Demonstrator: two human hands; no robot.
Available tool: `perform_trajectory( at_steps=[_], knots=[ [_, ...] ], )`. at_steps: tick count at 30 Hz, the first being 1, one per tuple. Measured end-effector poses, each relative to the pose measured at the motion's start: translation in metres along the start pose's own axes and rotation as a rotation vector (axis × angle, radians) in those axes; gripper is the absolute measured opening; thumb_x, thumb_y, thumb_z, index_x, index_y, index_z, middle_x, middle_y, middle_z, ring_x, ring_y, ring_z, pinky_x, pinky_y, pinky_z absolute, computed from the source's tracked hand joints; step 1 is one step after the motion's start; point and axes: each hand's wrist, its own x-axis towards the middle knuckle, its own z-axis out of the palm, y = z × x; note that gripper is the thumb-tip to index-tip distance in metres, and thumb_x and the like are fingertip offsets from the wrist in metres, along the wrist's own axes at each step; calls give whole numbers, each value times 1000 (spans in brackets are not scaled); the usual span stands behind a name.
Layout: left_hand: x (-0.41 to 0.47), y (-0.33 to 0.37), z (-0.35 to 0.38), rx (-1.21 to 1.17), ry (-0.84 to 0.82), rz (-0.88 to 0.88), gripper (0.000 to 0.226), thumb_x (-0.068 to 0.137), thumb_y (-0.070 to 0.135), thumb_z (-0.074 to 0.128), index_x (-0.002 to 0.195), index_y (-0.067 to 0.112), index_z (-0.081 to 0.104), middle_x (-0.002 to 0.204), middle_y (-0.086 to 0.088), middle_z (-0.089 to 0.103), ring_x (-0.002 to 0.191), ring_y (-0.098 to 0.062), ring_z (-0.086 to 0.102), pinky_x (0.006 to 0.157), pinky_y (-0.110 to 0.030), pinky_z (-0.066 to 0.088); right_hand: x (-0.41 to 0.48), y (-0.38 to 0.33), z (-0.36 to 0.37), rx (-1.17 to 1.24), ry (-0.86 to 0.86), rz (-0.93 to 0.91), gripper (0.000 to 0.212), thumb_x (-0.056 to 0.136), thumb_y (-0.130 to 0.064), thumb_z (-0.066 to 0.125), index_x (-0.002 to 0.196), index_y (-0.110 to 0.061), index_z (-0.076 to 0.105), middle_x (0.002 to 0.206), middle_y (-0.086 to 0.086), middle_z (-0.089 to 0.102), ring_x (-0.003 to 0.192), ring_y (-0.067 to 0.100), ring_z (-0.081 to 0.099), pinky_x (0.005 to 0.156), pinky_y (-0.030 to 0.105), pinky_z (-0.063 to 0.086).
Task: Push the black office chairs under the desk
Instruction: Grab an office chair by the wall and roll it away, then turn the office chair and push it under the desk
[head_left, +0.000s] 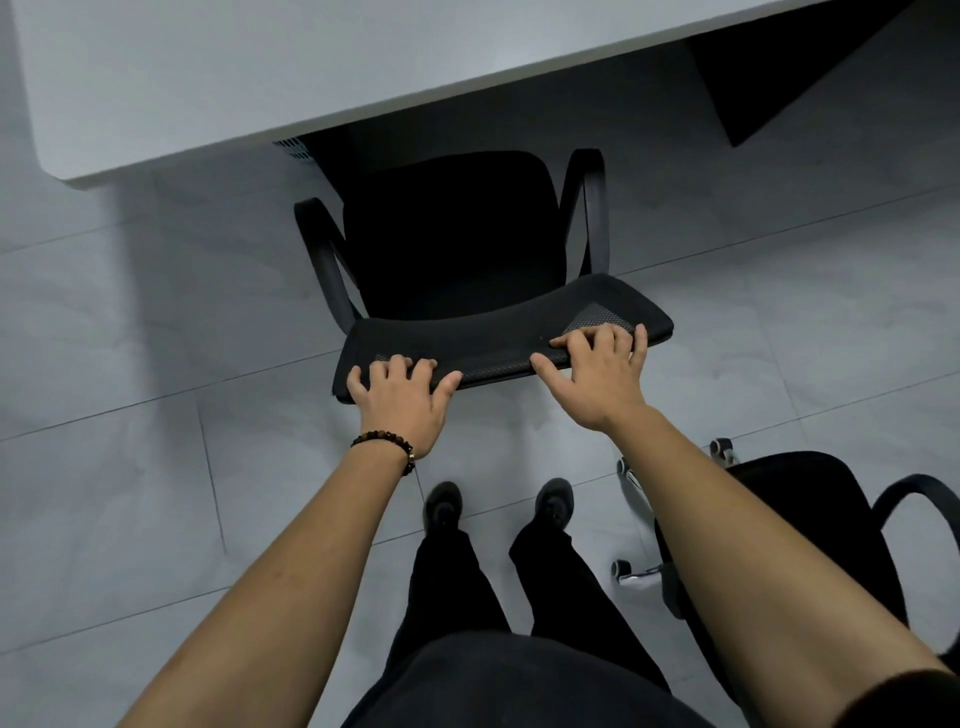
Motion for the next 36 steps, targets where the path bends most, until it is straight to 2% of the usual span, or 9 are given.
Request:
perform_trajectory(
  at_steps=[6, 9, 14, 16, 20, 24, 27, 32, 36],
  knots=[
    [7, -2, -13, -58, 11, -16, 61, 93, 62, 18, 132, 27, 50, 131, -5, 51, 125, -28, 39, 111, -54, 13, 11, -5, -8, 11, 3, -2, 61, 91, -70, 30, 130, -30, 53, 140, 9, 42, 142, 29, 18, 116, 52, -15],
    [8, -11, -26, -246, -19, -26, 54, 94, 57, 31, 133, 24, 49, 131, -5, 53, 125, -27, 42, 112, -50, 13, 7, -9, -15, 37, -18, -5, 66, 91, -71, 32, 139, -29, 49, 146, 7, 41, 145, 29, 17, 116, 50, -13],
    [-16, -32, -72, -822, 90, -56, 44, 94, 36, 51, 133, 14, 49, 128, -12, 53, 117, -27, 52, 102, -45, 42, -21, -18, -61, 332, -73, 16, 73, 91, -47, 57, 151, -16, 29, 156, 9, 29, 142, 27, 30, 117, 43, 24],
    [-41, -36, -95, -952, 146, -46, 42, 95, 32, 53, 132, 13, 49, 128, -10, 53, 116, -23, 52, 101, -42, 44, -52, -18, -79, 529, 16, 62, 72, 93, -42, 58, 152, -17, 26, 156, 5, 25, 139, 23, 36, 112, 39, 34],
    [-105, -43, -126, -1090, 241, -19, 34, 95, 26, 52, 129, 19, 49, 121, 1, 55, 110, -13, 52, 92, -29, 41, -133, -15, -98, 776, 264, 116, 59, 93, -38, 60, 146, -26, 35, 140, -6, 41, 124, 10, 48, 102, 33, 44],
    [-152, -51, -110, -1130, 153, 26, 33, 93, 30, 54, 125, 29, 50, 118, 8, 58, 110, -11, 54, 95, -36, 44, -223, -2, -82, 1064, 375, 291, 51, 94, -31, 62, 141, -31, 41, 135, -17, 48, 119, 0, 52, 96, 25, 46],
    [-158, -41, -87, -1050, -77, 119, 31, 91, 26, 56, 121, 30, 49, 114, 8, 58, 107, -8, 54, 91, -32, 44, -292, 7, -47, 1191, 498, 537, 48, 92, -22, 64, 136, -30, 47, 129, -17, 54, 114, -4, 55, 92, 19, 49],
    [-150, 4, -65, -791, -265, 390, 37, 92, 21, 57, 128, 20, 49, 118, 0, 57, 101, -5, 54, 84, -22, 43, -400, 12, 7, 1244, 649, 911, 50, 89, -30, 66, 136, -33, 47, 127, -18, 55, 111, -2, 57, 96, 30, 47],
    [-167, 65, -67, -728, -316, 611, 38, 91, 21, 58, 128, 19, 49, 121, -4, 58, 107, -15, 57, 89, -36, 50, -470, 15, 16, 1247, 839, 1038, 51, 92, -25, 64, 139, -32, 45, 128, -20, 53, 109, -8, 55, 91, 22, 44]
  ],
)
